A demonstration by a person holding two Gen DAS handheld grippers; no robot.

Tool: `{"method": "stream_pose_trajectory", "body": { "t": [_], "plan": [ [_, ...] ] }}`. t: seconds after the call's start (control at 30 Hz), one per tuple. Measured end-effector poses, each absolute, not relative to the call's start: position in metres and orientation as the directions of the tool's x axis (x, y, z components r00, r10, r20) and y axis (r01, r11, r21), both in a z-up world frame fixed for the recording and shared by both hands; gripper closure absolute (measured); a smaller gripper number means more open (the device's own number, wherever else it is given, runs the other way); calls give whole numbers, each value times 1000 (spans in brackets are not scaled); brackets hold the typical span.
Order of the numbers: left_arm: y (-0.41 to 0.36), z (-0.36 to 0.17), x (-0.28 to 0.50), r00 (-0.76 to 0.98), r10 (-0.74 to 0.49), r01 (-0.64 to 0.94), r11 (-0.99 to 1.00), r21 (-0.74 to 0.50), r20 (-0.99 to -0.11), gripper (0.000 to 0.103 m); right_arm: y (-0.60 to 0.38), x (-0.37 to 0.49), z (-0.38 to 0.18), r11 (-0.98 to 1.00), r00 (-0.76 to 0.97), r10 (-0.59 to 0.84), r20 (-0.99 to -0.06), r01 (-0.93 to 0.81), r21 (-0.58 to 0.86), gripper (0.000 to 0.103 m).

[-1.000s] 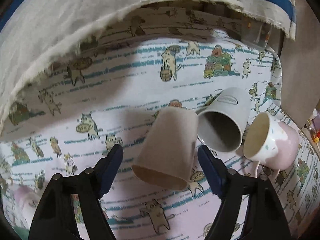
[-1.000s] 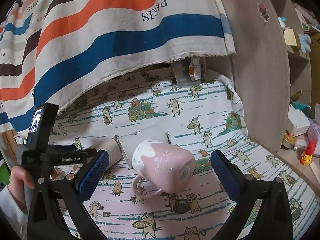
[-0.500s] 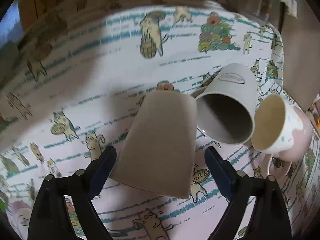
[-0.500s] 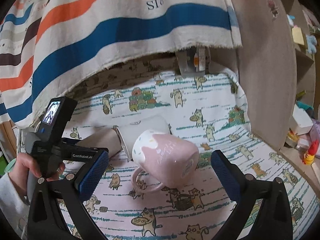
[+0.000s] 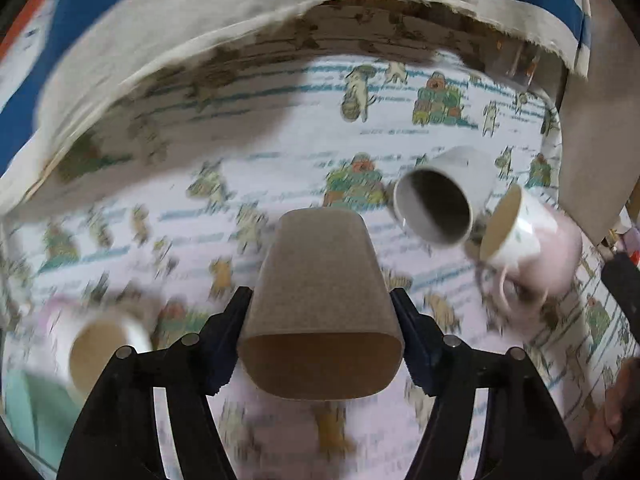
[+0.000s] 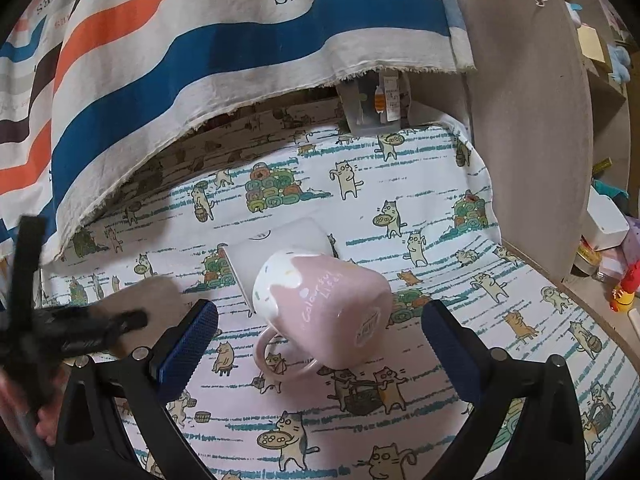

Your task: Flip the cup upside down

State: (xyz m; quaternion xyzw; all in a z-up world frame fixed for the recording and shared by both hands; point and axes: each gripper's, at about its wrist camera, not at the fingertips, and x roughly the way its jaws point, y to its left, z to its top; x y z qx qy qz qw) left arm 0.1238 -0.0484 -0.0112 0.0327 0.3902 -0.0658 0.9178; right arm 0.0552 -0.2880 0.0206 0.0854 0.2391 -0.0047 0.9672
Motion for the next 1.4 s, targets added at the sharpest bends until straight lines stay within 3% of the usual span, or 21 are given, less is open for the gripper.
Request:
{"method": "stream_pose_trajectory", "body": {
  "t": [0.23, 0.47, 0.67, 0.73, 0.77, 0.83, 0.93, 1.1, 1.4],
  "plan": [
    [-41, -4, 56, 784, -50, 87, 996, 29, -618, 36, -285, 51, 22, 988, 895, 30, -446, 40, 146, 1],
    [-48, -12, 32, 729, -11, 40, 999, 26, -685, 36, -286, 52, 22, 989, 897, 13, -441, 53, 136, 1],
    [-52, -19, 35, 656, -111, 63, 994, -92, -747, 36, -286, 48, 25, 991, 909, -23, -415, 76, 111, 1],
    [-57, -25, 37, 610, -120, 64, 993, -102, -783, 31, -286, 48, 25, 992, 911, -23, -412, 74, 107, 1],
    [-58, -30, 38, 580, -120, 54, 993, -109, -805, 22, -286, 48, 25, 992, 911, -25, -412, 75, 104, 0],
    [-55, -33, 38, 562, -155, 48, 987, -155, -812, 21, -286, 47, 25, 991, 913, -37, -406, 84, 101, 1],
    [-55, -22, 30, 630, -114, 68, 993, -92, -768, 20, -289, 46, 26, 990, 915, -42, -401, 93, 109, 1],
    [-38, 7, 15, 742, -135, 109, 991, -81, -657, 9, -291, 47, 25, 987, 911, -26, -412, 87, 131, 1],
    [2, 35, 2, 905, -50, 65, 998, 22, -423, 6, -286, 47, 25, 990, 925, -28, -378, 78, 117, 1]
  ]
}}
